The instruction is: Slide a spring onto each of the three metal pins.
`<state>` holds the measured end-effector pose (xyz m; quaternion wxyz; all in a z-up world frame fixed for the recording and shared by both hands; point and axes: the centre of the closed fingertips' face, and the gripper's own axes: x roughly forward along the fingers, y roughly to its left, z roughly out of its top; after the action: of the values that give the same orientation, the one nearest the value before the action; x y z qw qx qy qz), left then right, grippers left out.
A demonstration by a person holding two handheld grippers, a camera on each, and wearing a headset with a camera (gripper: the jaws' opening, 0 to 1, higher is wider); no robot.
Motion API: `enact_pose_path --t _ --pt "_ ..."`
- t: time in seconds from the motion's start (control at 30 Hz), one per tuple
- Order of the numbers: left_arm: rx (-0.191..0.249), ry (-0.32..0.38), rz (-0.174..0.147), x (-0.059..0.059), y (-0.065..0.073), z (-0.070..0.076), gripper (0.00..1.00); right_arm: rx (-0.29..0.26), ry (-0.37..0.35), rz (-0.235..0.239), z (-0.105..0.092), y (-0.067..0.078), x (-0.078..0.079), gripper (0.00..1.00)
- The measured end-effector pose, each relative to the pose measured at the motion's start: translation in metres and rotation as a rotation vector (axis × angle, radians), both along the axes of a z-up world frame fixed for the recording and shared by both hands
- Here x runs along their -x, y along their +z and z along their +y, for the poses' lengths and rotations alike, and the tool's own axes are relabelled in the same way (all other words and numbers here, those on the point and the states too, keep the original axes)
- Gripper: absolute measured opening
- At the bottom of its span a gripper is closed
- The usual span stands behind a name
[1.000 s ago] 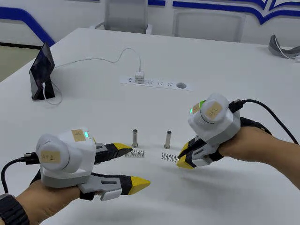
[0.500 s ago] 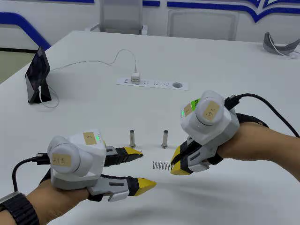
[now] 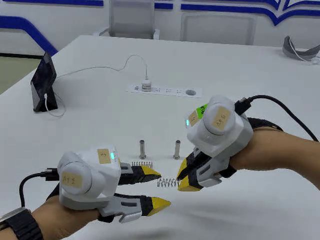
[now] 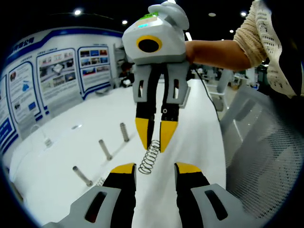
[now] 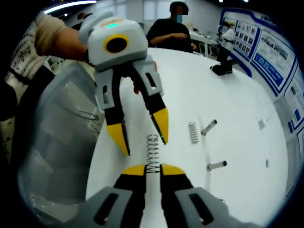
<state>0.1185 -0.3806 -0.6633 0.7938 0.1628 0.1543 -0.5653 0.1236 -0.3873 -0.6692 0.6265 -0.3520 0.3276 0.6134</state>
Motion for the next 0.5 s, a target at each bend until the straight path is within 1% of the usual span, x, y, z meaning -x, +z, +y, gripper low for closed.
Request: enact_pose_path --t 0.23,0.37,0.5 --pt "-0.005 -0.006 -0.02 0.002 0.002 -0.001 0.28 0.018 0.028 -0.007 0.001 0.003 0.005 0.12" --pt "-0.003 -0.004 -0.023 0.003 0.003 -0.001 0.25 0.031 0.05 -0.011 0.002 0.005 0.01 0.12" --pt "-0.015 -0.01 -0.035 0.004 0.002 0.0 0.2 0.042 0.062 -0.016 0.003 0.007 0.013 0.12"
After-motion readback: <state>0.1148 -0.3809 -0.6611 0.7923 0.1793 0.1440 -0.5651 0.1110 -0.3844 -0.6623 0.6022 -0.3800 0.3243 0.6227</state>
